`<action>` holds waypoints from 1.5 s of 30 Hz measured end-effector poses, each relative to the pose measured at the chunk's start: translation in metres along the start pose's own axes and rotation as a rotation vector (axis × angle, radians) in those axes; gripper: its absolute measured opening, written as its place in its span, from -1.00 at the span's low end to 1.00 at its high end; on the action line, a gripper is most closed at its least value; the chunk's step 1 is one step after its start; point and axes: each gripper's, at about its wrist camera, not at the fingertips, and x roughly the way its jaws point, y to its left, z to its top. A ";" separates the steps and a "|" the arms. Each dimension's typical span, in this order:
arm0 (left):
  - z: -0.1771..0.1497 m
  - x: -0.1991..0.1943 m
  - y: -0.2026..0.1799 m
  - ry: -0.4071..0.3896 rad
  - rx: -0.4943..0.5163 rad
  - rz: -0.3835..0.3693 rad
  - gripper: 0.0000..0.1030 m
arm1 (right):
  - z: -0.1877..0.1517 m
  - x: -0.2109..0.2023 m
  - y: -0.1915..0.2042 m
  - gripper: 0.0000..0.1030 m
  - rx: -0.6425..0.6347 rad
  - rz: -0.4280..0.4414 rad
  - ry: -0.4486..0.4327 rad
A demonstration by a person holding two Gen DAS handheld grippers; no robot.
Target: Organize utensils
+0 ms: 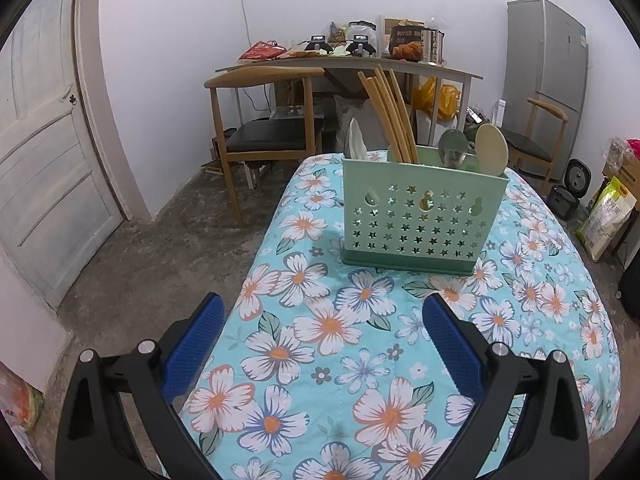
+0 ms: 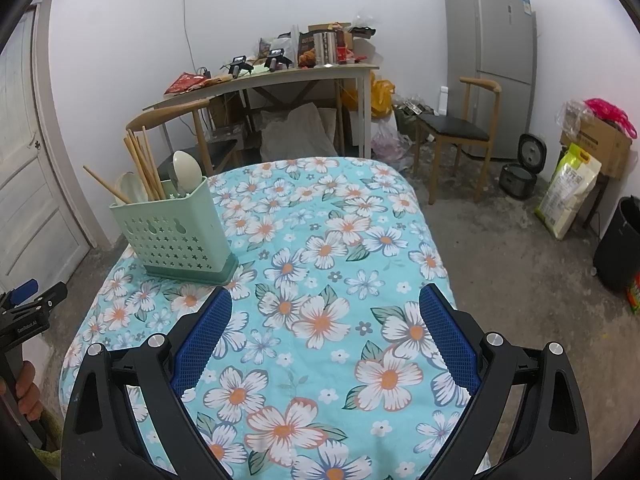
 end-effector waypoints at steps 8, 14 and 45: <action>0.001 0.001 0.001 0.004 -0.005 0.001 0.89 | 0.000 0.000 0.001 0.76 0.001 0.001 0.000; 0.001 0.001 0.001 0.003 -0.003 0.002 0.89 | 0.000 -0.001 0.001 0.76 0.000 0.000 -0.002; 0.001 0.001 0.001 0.002 -0.004 0.002 0.89 | 0.003 -0.002 0.003 0.76 0.003 0.001 -0.004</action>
